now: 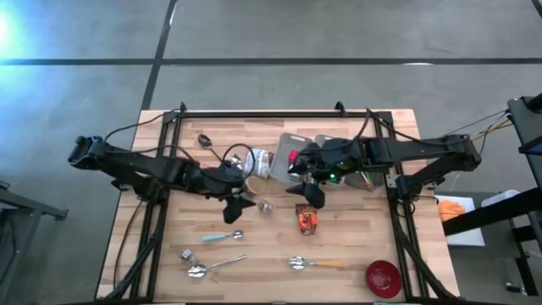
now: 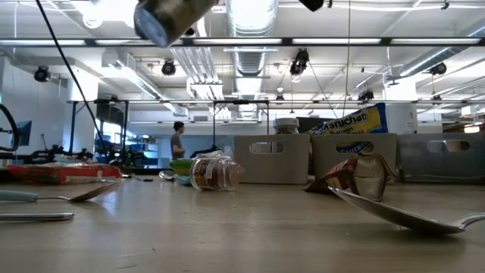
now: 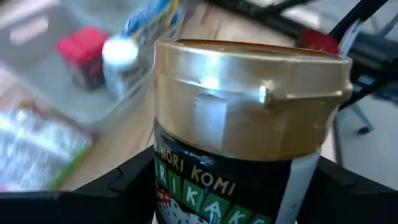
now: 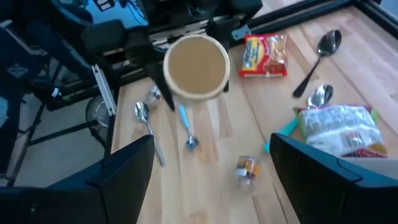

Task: Pick & Place Food Item
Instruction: Put the gold seasoning bottle into the left gray bin

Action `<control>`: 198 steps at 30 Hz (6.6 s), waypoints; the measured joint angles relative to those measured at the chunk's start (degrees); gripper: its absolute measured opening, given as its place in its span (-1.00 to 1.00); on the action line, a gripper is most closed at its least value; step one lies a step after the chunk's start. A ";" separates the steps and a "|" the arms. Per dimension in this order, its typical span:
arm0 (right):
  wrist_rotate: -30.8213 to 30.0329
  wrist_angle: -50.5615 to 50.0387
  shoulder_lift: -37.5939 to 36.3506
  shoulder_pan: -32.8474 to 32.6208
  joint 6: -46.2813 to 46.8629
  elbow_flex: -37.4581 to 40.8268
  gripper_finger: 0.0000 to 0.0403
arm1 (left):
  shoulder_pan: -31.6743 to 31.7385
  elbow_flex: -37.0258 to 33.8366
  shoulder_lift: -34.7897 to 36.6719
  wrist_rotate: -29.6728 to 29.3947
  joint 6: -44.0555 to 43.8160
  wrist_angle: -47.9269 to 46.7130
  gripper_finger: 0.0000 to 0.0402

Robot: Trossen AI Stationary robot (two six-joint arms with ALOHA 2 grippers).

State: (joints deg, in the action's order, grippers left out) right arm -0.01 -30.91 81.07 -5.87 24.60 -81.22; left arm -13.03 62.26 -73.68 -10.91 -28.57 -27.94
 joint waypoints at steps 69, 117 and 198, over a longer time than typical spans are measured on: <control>0.01 -9.55 15.04 0.50 -9.56 -21.52 0.96 | 1.40 5.36 -3.38 -1.08 4.34 3.03 0.35; 8.02 -3.92 18.26 2.93 -9.11 -20.75 0.95 | 1.57 5.36 -3.40 0.42 4.76 7.40 0.35; 1.78 7.38 12.88 18.14 -25.15 10.68 0.34 | 2.16 5.21 5.17 -3.27 -15.00 -4.92 0.31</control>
State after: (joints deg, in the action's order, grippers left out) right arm 1.77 -23.53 93.95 12.27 -0.55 -70.54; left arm -10.87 67.46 -68.51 -14.17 -43.57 -32.86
